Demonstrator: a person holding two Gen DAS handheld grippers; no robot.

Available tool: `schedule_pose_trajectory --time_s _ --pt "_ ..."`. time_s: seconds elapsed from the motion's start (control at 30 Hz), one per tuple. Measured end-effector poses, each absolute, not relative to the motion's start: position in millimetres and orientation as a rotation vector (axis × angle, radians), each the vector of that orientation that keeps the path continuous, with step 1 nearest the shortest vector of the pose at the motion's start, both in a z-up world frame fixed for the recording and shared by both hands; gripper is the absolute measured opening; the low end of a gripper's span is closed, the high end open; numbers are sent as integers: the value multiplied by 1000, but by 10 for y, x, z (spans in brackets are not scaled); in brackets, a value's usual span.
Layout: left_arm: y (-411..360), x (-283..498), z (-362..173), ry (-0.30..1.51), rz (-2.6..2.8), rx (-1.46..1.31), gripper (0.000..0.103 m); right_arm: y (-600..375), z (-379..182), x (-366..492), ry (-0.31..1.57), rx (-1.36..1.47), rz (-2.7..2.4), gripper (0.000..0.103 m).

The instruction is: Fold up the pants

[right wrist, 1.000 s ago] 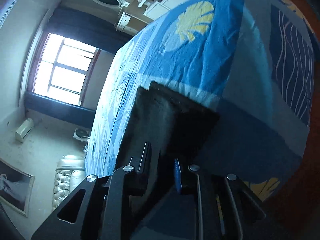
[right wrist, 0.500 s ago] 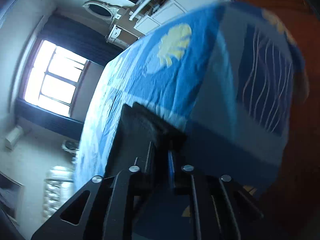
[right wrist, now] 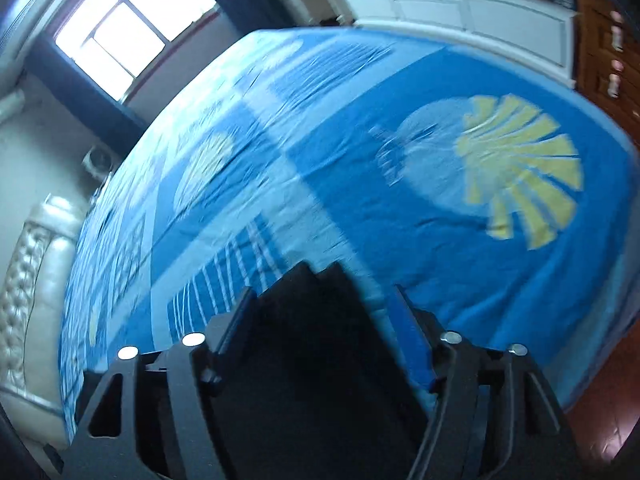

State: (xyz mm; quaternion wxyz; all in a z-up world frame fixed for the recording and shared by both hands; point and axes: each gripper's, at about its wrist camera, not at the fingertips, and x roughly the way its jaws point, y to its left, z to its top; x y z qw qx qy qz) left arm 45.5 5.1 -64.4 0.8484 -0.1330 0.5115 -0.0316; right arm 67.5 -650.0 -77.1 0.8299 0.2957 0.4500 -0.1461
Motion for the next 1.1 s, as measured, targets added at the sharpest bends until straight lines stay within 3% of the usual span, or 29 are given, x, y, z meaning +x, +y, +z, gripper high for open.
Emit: schedule_pose_trajectory --time_s 0.03,0.23,0.3,0.33,0.5,0.6,0.63,0.73,1.1 --pt "36 456 -648 1077 -65 -273 88 -6464 -751 707 952 619 -293 17" --pt "12 470 -663 1068 -46 -262 89 -6503 -282 656 762 568 -317 15" --pt "14 478 -670 1064 -40 -269 89 -6601 -382 618 770 562 -366 11" --pt "15 482 -677 1063 -38 -269 89 -6676 -492 609 792 579 -393 4" --pt "-32 501 -702 1065 -26 -235 92 -6898 -880 480 814 698 -425 1" --pt "-46 508 -708 1063 -24 -229 93 -7042 -836 295 774 791 -420 6" --pt "-51 510 -705 1062 -23 -231 93 -7094 -811 213 760 819 -415 12" --pt "-40 510 -704 1062 -23 -241 93 -7189 -744 -19 735 889 -387 49" --pt "-26 500 -683 1060 -27 -261 93 -6820 -816 -519 710 1050 -297 51"
